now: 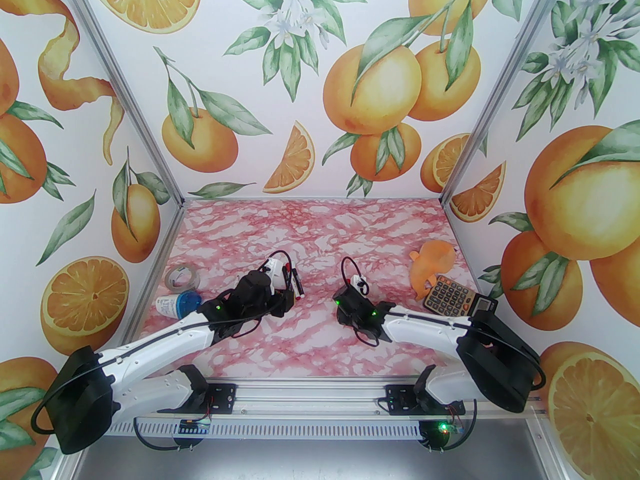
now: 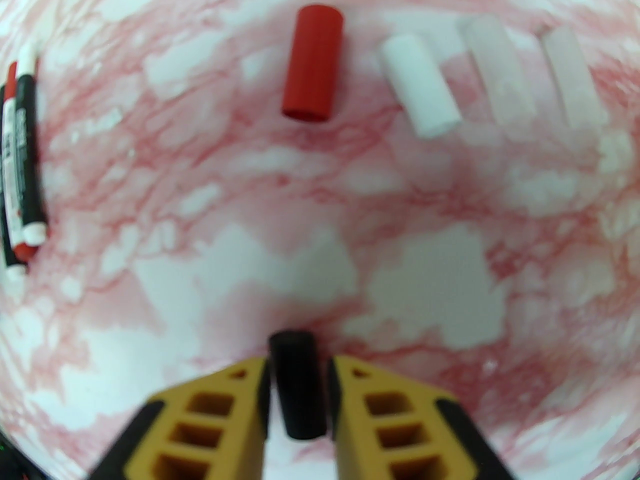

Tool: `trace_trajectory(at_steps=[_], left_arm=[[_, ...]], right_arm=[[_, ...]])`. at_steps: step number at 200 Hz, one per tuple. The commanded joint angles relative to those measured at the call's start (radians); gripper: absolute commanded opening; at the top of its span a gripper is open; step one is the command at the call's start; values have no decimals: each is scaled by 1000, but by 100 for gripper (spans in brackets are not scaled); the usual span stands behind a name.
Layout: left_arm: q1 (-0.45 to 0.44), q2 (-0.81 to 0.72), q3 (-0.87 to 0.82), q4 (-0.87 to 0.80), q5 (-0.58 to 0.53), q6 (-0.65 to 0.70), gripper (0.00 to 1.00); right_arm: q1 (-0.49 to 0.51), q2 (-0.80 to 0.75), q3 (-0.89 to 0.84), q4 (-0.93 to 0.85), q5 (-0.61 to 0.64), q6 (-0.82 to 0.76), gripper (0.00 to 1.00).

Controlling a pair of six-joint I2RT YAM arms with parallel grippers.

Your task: Open the pen caps

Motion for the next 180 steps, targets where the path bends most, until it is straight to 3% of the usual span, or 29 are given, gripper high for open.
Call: trace_trajectory(at_steps=[1, 76, 180], left_arm=[[13, 35, 23, -47, -10, -28, 29], [28, 233, 118, -94, -60, -139, 29], [30, 482, 342, -267, -213, -88, 32]], right_arm=[[-8, -33, 17, -26, 24, -37, 30], [25, -206, -21, -5, -17, -172, 39], [24, -399, -57, -73, -25, -216, 43]])
